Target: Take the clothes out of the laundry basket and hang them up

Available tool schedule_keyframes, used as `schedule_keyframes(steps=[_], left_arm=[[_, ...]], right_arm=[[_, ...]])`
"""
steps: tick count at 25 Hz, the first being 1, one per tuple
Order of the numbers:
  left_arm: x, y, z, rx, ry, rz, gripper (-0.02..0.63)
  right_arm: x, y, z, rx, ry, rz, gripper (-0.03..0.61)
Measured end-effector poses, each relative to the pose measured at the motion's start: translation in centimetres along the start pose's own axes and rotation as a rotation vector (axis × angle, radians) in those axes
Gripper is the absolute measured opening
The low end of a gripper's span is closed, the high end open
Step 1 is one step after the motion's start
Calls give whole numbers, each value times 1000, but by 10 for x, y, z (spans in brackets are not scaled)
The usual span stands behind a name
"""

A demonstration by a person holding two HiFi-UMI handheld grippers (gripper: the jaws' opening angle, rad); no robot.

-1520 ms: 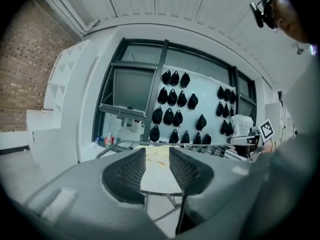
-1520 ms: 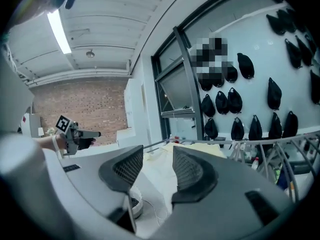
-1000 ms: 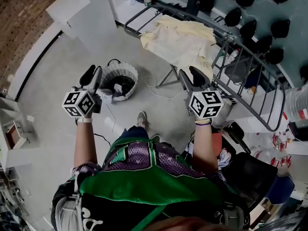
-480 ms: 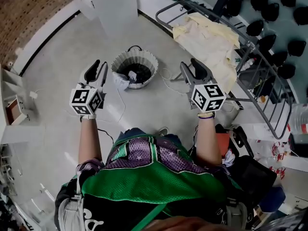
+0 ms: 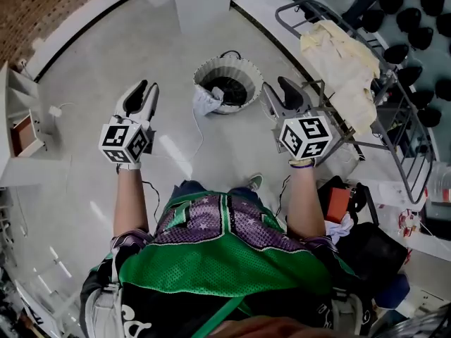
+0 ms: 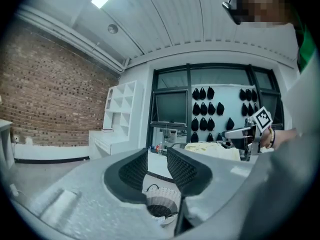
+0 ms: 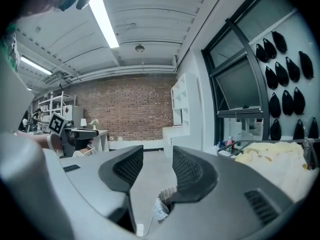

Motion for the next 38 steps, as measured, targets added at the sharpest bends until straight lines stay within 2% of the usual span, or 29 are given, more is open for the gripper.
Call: schedule_keyframes(steps=[9,15,21,27,30,35,38], left_arm=[[-45,-59,-27,-43,-23,10,129],[-53,-56,-52,-75,-13,15,129],[-34,-17,-98,-121,13,-38,129],[-21,49,-171,-163,41,-95,129],[-11,82,-212,-184,92,-146,129],[-6,124,-296,-206,55,-180,129],[0,137,-350,-211,68,-203,130]], right_arm=[[-66,30,-26,-28,20,21,183],[-71,52,-37,-44,9,63,183],[-33,75,-68,-20,10,61,183],[33,102,-137,-12,29,31,183],[63,111,-169,11,52,6,183],[102,124,-237,54,94,-25,183],[122,130,-280,91,93,-53,183]])
Point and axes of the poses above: the fingertips, and each gripper's own axes: y forward along the fingers, x to its right, z out of its top, the point moved 4 cm from there along -y, backward along the fingers, and after that the axes turned 6 degrees about x, right-handed, at the moved point
